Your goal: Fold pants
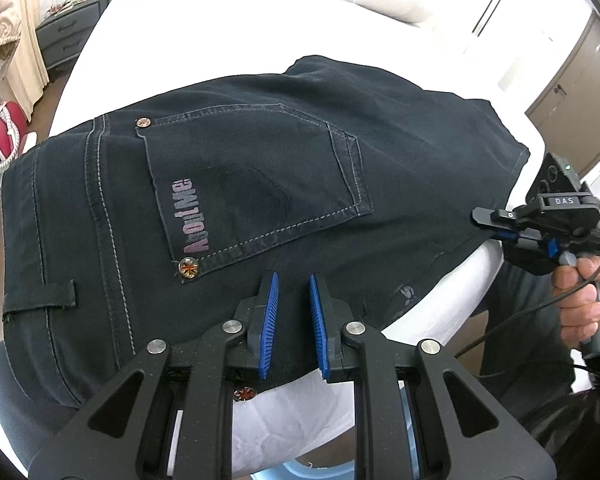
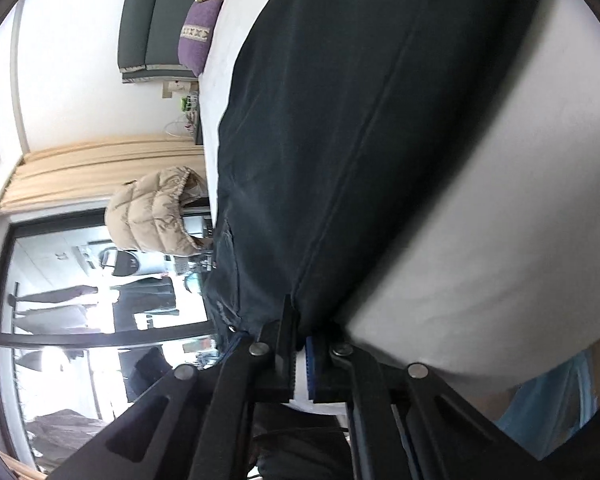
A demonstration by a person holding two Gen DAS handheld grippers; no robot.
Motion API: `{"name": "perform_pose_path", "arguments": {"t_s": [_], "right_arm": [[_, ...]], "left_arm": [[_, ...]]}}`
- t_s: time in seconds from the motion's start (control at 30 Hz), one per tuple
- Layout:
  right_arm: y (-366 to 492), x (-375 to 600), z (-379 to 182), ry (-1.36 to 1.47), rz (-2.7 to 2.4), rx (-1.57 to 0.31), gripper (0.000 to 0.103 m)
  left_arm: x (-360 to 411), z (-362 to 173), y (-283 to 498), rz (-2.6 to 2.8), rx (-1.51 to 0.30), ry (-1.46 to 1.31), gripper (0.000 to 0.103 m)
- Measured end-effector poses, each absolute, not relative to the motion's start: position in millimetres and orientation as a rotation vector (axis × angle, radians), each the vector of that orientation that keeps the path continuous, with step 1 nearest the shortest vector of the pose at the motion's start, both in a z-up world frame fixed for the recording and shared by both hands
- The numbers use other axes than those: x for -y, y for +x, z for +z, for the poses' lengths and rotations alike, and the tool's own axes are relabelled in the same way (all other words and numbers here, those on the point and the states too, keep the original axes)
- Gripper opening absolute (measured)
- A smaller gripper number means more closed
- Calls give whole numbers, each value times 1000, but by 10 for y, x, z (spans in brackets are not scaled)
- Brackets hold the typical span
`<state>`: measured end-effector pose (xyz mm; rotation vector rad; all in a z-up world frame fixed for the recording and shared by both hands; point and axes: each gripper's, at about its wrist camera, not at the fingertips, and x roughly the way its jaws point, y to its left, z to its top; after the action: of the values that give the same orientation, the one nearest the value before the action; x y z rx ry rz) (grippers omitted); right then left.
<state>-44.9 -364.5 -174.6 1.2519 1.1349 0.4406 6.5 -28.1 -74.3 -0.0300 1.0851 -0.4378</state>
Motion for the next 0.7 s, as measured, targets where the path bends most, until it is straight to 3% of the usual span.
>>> {"name": "perform_pose_path", "arguments": {"t_s": [0.13, 0.23, 0.27, 0.3, 0.33, 0.7], "right_arm": [[-405, 3825, -1694, 1305, 439, -1072, 26], [-423, 4177, -1638, 1351, 361, -974, 29], [-447, 4306, -1648, 1378, 331, -939, 28], [-475, 4433, -1658, 1391, 302, -910, 20], [-500, 4521, -1665, 1383, 268, -905, 5], [-662, 4666, -1743, 1377, 213, -846, 1]], "left_arm": [[307, -680, 68, -438, -1086, -9, 16], [276, -714, 75, -446, -1098, -1, 16], [265, -726, 77, -449, -1101, -5, 16], [254, -743, 80, -451, -1103, -9, 16], [246, -751, 81, -451, -1105, -11, 16], [261, -797, 46, -447, -1098, -8, 16]]}}
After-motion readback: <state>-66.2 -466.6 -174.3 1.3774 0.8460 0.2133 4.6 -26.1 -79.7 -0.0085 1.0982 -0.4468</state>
